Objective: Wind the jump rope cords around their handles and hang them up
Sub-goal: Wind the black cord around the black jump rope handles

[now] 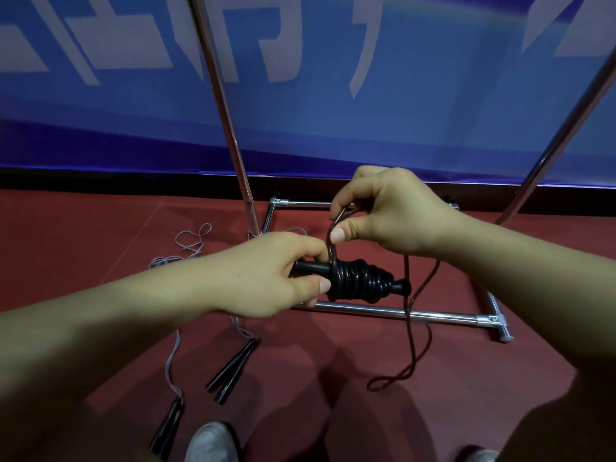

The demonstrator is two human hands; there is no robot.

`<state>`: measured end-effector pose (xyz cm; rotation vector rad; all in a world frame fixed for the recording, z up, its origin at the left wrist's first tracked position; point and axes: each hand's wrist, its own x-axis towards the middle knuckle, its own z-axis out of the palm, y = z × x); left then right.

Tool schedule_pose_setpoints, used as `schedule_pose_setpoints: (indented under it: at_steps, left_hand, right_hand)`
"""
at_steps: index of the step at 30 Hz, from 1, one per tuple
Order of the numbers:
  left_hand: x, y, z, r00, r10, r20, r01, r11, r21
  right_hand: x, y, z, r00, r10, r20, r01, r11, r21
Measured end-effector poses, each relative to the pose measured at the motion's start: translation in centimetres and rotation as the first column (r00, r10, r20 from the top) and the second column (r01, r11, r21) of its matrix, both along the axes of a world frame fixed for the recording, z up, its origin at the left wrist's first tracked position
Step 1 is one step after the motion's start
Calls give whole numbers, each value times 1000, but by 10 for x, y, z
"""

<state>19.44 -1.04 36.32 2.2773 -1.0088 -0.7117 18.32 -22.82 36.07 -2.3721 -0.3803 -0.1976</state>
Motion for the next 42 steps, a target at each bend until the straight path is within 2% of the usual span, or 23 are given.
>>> schedule_pose_setpoints:
  at_steps: [8, 11, 14, 17, 21, 24, 26, 28, 33, 36, 39, 42]
  left_hand:
    - [-7, 0, 7, 997, -20, -70, 15, 997, -71]
    - [-9, -1, 10, 996, 14, -87, -24, 994, -109]
    - [-7, -1, 11, 994, 85, -69, -94, 986, -140]
    - [-3, 1, 11, 989, 134, -56, -141, 978, -155]
    - [-4, 1, 11, 989, 98, -112, -116, 979, -168]
    - [-5, -1, 12, 991, 87, -99, -105, 976, -191]
    - [-5, -1, 12, 991, 104, -90, -121, 969, -213]
    - [-4, -2, 14, 989, 126, -74, -140, 960, -242]
    - [3, -1, 12, 956, 276, -97, -292, 885, -362]
    - [9, -2, 9, 934, 337, -122, -355, 819, -451]
    - [15, -1, 6, 900, 406, -161, -428, 752, -502]
    - [18, 0, 2, 871, 462, -167, -477, 714, -513]
  right_hand:
    - [4, -11, 2, 981, 121, -153, -110, 991, 77]
    - [8, -17, 5, 979, 84, -183, -53, 985, 166]
    - [12, -25, 4, 983, 23, -184, 8, 986, 167]
    - [16, -27, 1, 975, 31, -221, 10, 983, 182]
    - [19, -27, -7, 970, 18, -241, 17, 990, 141]
    - [24, -31, -13, 970, -15, -241, 49, 989, 137]
    - [24, -29, -16, 964, 14, -266, 35, 984, 177]
    - [26, -28, -18, 963, 29, -269, 13, 988, 152]
    - [27, -26, -20, 980, 9, -201, -5, 1000, 17]
    - [21, -10, -18, 976, -12, -218, -2, 998, -66]
    - [19, 7, -25, 982, 24, -188, 3, 990, 143]
    - [20, 17, -32, 960, 97, -264, -80, 994, 78]
